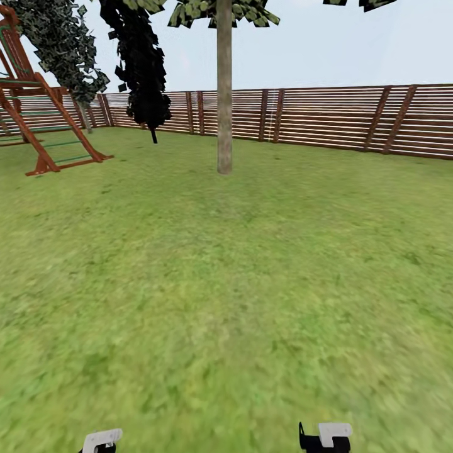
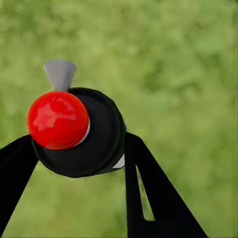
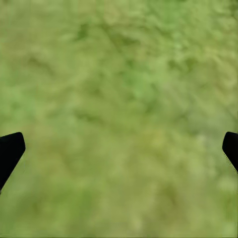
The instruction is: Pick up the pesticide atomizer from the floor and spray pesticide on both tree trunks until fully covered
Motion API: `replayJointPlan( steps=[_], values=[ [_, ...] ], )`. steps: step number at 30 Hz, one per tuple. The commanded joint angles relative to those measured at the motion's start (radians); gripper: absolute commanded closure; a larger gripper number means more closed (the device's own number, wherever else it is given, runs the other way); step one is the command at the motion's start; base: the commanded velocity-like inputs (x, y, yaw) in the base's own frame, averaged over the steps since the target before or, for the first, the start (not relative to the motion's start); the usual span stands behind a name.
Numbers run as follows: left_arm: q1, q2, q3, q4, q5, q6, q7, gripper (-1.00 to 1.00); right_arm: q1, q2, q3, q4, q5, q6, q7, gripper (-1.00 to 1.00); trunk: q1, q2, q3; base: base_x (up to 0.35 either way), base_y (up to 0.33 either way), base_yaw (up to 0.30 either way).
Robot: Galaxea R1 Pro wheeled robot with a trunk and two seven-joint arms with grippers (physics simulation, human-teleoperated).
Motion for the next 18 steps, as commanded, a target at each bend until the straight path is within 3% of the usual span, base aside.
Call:
replayJointPlan(
  steps=[1,18],
  values=[
    [-0.001,0.000,0.006,0.001,-0.002,-0.003,-0.003,1.00,0.000,0.000,0.009,0.000,-0.009,-0.002,-0.002,-1.00,0.000,0.000,-0.001,0.339,0.000,0.000],
    [-0.001,0.000,0.006,0.001,-0.002,-0.003,-0.003,1.00,-0.001,0.000,0.009,0.000,-0.009,-0.002,-0.002,-1.00,0.000,0.000,-0.001,0.339,0.000,0.000]
  ],
)
